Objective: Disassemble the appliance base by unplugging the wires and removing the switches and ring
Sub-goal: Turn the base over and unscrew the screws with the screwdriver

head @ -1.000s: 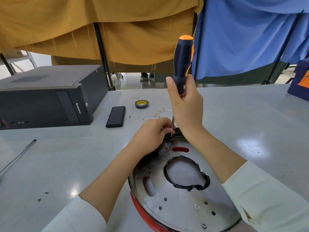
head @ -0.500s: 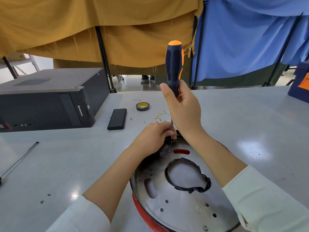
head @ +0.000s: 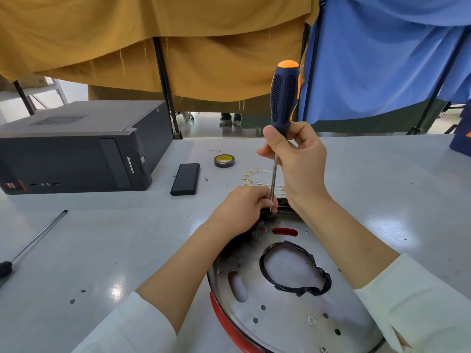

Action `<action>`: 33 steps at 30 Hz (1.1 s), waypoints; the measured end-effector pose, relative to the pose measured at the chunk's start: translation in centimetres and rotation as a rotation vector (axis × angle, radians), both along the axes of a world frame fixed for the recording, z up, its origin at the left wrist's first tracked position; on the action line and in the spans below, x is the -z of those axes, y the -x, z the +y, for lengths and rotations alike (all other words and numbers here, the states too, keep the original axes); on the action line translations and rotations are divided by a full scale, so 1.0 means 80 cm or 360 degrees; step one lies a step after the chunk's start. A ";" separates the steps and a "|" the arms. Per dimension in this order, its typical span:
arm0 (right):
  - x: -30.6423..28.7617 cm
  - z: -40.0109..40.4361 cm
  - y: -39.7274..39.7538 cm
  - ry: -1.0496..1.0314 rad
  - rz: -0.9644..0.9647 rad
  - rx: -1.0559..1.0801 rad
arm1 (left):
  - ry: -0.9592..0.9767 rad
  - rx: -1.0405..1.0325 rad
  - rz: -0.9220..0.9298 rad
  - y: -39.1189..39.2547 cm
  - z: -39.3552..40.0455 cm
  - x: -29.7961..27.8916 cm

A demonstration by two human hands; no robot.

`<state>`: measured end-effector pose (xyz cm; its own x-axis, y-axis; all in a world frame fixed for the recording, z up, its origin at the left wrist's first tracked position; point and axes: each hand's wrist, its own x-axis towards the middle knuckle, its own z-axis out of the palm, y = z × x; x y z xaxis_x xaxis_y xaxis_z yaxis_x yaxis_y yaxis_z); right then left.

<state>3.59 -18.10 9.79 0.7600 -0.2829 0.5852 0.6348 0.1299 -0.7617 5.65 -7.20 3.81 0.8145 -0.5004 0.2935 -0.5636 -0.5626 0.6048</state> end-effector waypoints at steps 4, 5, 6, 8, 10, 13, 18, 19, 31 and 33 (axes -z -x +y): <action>-0.002 0.000 -0.001 0.0046 0.0034 -0.0225 | 0.0015 -0.0005 0.0019 0.001 0.002 -0.001; -0.002 0.000 -0.001 0.0061 0.0062 -0.0340 | 0.0014 -0.0011 0.0034 0.001 0.003 -0.001; -0.002 -0.002 -0.001 0.0067 0.0091 -0.0463 | 0.0014 -0.0017 0.0045 0.002 0.004 -0.001; -0.003 -0.005 -0.001 0.0039 0.0148 -0.0659 | 0.0025 -0.0023 0.0047 0.003 0.005 -0.002; -0.004 -0.009 -0.001 -0.0010 0.0184 -0.0699 | 0.0037 -0.0026 0.0032 0.004 0.003 -0.003; -0.006 -0.016 0.001 0.0110 0.0218 -0.0545 | -0.0002 -0.0052 0.0024 0.004 0.000 -0.003; -0.035 -0.010 0.006 0.0727 0.0260 -0.0243 | -0.0066 -0.0108 0.0024 0.001 0.000 -0.002; -0.042 -0.006 0.006 0.0784 0.0319 -0.0196 | -0.0069 -0.0104 0.0035 0.001 0.000 -0.002; -0.052 -0.015 -0.010 0.0269 0.0397 -0.0645 | -0.0081 -0.0075 -0.0029 0.007 0.001 -0.003; -0.051 -0.022 -0.011 0.0257 0.0406 -0.0648 | -0.0097 -0.0078 -0.0030 0.007 0.000 -0.004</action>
